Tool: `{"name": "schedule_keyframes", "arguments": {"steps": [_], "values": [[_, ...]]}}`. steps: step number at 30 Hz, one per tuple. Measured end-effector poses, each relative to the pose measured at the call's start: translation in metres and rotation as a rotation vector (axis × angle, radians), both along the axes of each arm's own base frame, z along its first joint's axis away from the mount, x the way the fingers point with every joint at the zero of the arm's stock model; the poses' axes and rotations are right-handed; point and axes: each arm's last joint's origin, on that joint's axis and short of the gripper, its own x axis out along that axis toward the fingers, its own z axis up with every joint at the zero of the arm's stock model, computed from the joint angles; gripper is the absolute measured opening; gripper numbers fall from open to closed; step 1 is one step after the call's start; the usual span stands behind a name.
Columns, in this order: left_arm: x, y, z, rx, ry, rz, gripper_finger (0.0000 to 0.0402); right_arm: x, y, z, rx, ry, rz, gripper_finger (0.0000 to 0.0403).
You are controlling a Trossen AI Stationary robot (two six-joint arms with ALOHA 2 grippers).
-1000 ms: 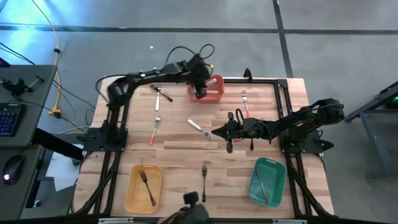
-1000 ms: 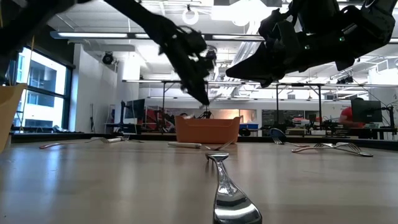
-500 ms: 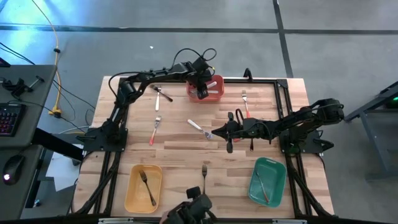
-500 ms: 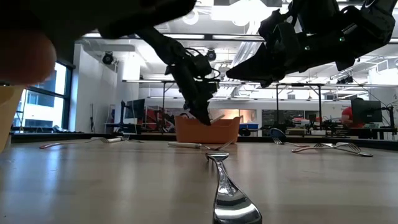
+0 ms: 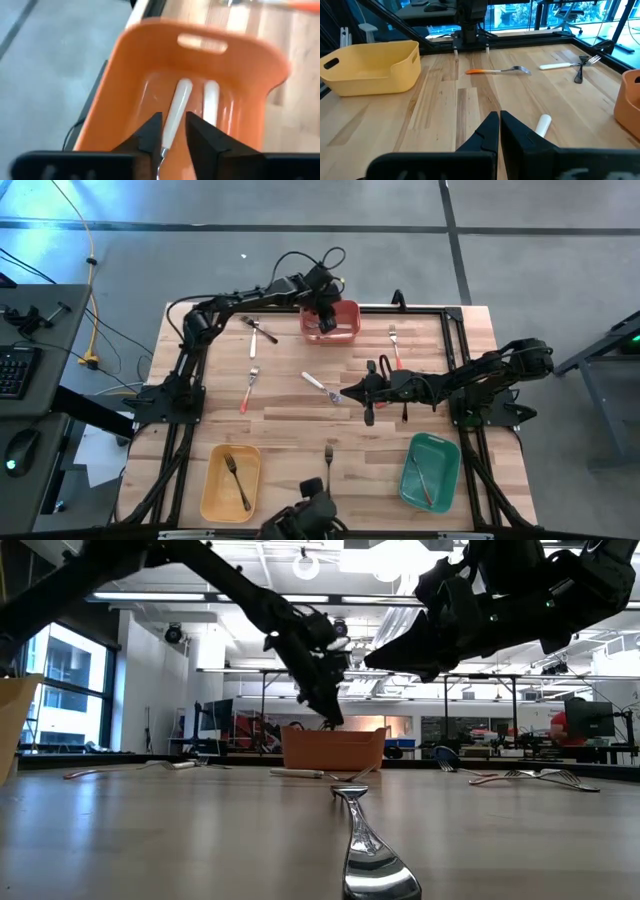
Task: Sort silverware by color (type)
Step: Put the top black fork into the yellow bin
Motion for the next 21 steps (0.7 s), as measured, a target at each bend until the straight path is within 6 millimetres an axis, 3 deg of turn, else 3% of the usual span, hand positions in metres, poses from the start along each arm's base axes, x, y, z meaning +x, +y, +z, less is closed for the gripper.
{"name": "schedule_keyframes", "arguments": {"steps": [4,13,17,21], "values": [[-0.017,-0.013,0.012,-0.01,-0.029,-0.02,0.0005,0.0,0.0,-0.001,0.004,0.013,-0.001,0.0],[-0.096,-0.059,0.05,0.001,0.071,-0.049,0.0001,-0.001,0.0,-0.004,0.006,0.043,-0.002,0.0],[-0.126,-0.057,0.056,0.003,0.24,0.022,0.0,-0.001,0.0,-0.004,0.007,0.042,-0.003,0.0],[-0.141,-0.045,0.052,-0.009,0.305,0.039,0.0,-0.001,0.0,-0.004,0.016,0.041,-0.006,0.0]]}}
